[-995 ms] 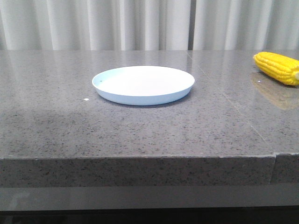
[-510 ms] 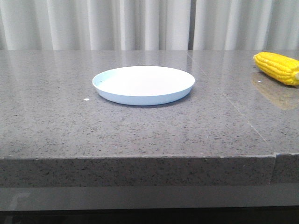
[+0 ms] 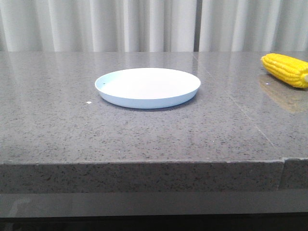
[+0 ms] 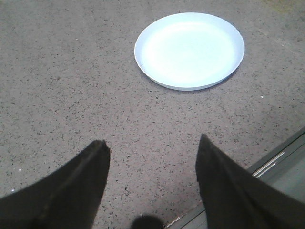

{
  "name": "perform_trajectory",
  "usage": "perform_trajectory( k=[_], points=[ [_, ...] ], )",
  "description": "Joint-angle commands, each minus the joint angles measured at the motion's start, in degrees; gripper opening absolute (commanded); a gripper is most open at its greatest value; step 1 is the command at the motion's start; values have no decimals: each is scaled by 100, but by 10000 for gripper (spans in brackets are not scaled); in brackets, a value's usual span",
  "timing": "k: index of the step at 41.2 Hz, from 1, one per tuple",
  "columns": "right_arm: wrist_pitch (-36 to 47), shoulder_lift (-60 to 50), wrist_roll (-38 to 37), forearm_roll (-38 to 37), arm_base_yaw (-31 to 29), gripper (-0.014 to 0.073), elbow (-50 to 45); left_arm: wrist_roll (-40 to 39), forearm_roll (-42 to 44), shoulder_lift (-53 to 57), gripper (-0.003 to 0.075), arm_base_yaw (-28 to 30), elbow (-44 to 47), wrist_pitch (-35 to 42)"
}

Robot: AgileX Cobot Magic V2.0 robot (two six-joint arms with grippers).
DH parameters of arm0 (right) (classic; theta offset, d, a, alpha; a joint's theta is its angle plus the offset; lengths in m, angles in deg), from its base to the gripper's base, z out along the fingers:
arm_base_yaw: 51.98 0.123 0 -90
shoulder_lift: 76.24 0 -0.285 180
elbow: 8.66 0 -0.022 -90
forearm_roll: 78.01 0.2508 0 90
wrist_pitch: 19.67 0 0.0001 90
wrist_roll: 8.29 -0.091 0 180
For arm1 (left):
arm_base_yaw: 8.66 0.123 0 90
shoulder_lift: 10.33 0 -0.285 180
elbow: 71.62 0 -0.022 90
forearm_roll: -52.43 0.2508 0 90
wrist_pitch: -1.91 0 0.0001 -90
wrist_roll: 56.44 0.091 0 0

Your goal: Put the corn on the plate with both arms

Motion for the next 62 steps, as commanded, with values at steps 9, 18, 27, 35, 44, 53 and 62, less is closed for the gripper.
perform_trajectory(
  k=[9,18,27,35,44,53,62],
  points=[
    [391,1592,54,-227,0,647,1088,-63,53,23,400,-48,-152,389],
    [336,2887,54,-248,0,647,2021,-63,53,23,400,-48,-152,389],
    [66,4216,54,-260,0,647,3048,-63,53,23,400,-48,-152,389],
    [-55,5246,54,-563,-5,647,3830,-63,53,23,400,-48,-152,389],
    [-105,6115,54,-620,-5,647,4434,-63,53,23,400,-48,-152,389],
    [-29,6636,54,-620,-5,647,4618,-63,53,23,400,-48,-152,389],
    [-7,6922,54,-635,-5,644,4618,-63,53,23,400,-48,-152,389]
  ],
)
